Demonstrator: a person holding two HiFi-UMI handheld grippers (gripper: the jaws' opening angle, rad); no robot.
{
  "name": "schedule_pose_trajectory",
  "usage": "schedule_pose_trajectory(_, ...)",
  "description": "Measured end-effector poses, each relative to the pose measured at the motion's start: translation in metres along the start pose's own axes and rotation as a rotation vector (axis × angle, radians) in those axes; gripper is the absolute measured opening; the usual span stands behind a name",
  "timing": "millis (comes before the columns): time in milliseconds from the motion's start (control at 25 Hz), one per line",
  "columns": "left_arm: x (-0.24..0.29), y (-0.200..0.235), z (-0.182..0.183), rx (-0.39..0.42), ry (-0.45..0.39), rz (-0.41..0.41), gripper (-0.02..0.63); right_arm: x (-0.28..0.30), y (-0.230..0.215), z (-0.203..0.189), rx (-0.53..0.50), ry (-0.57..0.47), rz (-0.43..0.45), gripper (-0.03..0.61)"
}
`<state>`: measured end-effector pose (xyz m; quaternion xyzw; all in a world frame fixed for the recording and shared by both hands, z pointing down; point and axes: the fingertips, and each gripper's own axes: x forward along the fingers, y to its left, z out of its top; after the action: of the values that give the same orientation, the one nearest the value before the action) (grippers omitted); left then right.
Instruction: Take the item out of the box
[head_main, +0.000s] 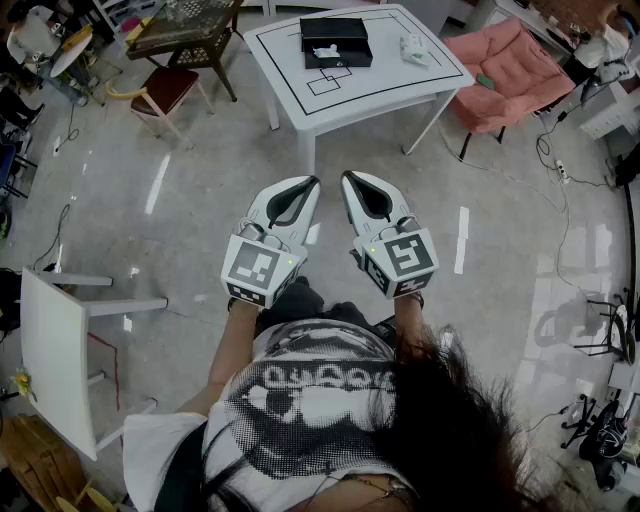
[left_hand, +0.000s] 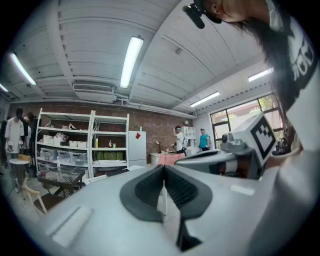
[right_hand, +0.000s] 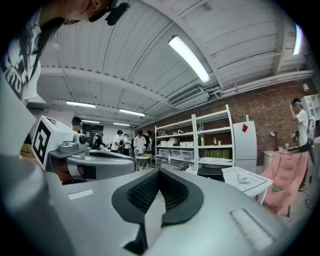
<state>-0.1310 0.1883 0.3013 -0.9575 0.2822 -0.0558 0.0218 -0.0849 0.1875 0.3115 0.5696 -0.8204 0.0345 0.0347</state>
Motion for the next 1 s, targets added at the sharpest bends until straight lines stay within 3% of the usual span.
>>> schedule_pose_trajectory(1000, 0.008, 0.061, -0.019, 0.011, 0.027, -0.029, 0.000, 0.060, 0.003, -0.006, 0.010, -0.006, -0.016, 0.004)
